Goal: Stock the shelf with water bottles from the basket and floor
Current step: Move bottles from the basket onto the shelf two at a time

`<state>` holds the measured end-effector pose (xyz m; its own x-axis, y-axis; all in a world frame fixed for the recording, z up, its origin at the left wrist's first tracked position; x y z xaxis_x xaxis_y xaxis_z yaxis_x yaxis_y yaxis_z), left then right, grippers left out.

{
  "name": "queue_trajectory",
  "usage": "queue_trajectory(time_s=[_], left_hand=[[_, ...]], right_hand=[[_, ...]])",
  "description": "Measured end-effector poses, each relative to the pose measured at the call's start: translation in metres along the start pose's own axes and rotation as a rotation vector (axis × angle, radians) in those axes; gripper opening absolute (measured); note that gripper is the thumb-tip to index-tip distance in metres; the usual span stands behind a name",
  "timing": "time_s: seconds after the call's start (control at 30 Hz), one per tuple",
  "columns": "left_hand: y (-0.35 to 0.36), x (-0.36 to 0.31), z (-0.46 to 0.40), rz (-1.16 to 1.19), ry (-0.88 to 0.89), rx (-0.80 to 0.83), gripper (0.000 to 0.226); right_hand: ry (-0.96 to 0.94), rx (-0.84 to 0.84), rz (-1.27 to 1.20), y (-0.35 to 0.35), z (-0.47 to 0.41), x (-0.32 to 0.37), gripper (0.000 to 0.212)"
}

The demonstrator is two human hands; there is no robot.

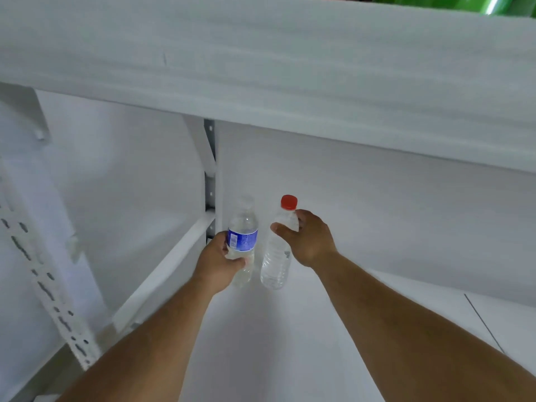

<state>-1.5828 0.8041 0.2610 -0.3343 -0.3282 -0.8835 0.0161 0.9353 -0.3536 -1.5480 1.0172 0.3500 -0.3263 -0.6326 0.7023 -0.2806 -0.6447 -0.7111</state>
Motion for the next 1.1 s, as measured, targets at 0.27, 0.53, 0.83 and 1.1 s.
queue_trajectory(time_s=[0.27, 0.53, 0.83, 1.1], left_hand=[[0.016, 0.015, -0.039, 0.004, 0.018, -0.002, 0.052], [0.025, 0.025, -0.058, -0.074, 0.029, 0.011, 0.052], [0.023, 0.022, -0.031, -0.154, -0.066, 0.084, 0.082], [0.001, -0.019, 0.057, -0.55, -0.1, 0.362, 0.08]], right_hand=[[-0.021, -0.018, 0.014, 0.014, -0.043, 0.001, 0.064], [0.036, 0.054, -0.011, 0.031, -0.061, -0.009, 0.081], [0.173, 0.182, 0.026, 0.037, -0.044, -0.038, 0.092], [0.183, 0.263, 0.223, 0.022, 0.069, -0.044, 0.074]])
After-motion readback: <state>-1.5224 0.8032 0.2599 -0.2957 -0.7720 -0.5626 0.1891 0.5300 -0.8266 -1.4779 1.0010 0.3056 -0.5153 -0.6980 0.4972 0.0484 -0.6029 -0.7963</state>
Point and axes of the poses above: each hand's wrist, its own z-axis away from the middle knuckle, its own y-axis out of the palm, x = y × z, the point moved 10 cm from there along -z, towards the middle knuckle, and after that the axes turned 15 degrees about y, right-handed, at the moved point
